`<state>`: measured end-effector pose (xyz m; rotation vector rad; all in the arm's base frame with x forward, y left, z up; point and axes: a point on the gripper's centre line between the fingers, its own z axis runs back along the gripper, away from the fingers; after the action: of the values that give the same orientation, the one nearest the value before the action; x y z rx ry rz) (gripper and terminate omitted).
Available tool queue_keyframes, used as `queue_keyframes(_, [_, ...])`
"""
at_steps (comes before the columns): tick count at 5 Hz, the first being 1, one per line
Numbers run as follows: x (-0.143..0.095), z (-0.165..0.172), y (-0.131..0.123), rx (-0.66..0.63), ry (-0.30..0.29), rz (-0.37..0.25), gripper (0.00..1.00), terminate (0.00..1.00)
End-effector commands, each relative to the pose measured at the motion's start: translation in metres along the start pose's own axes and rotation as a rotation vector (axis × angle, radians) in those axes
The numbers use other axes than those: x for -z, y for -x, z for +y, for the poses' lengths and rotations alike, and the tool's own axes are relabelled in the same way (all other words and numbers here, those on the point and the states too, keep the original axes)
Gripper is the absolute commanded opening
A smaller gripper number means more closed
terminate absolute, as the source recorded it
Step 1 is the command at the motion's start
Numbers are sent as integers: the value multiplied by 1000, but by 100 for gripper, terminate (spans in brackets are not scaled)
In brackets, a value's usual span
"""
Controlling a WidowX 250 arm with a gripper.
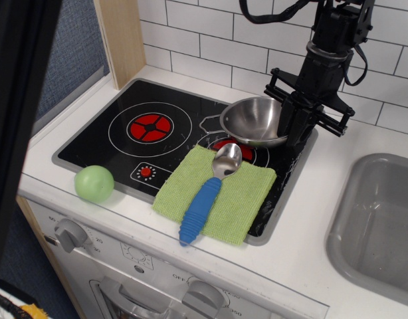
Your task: Move the bowl to the upper right corner of cooktop
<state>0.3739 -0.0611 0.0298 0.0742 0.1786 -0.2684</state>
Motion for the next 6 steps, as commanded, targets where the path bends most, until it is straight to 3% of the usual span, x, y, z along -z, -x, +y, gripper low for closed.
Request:
queue_keyframes(1, [-37, 8, 10, -68, 82, -152, 100, 0])
queue_keyframes(2, [-50, 12, 17, -80, 84, -210, 100, 0])
queue_keyframes(3, [-49, 12, 27, -79, 71, -224, 100, 0])
queue_keyframes(4, [-43, 12, 34, -77, 36, -220, 100, 0])
queue_keyframes(6, [-43, 12, 34, -77, 36, -220, 100, 0])
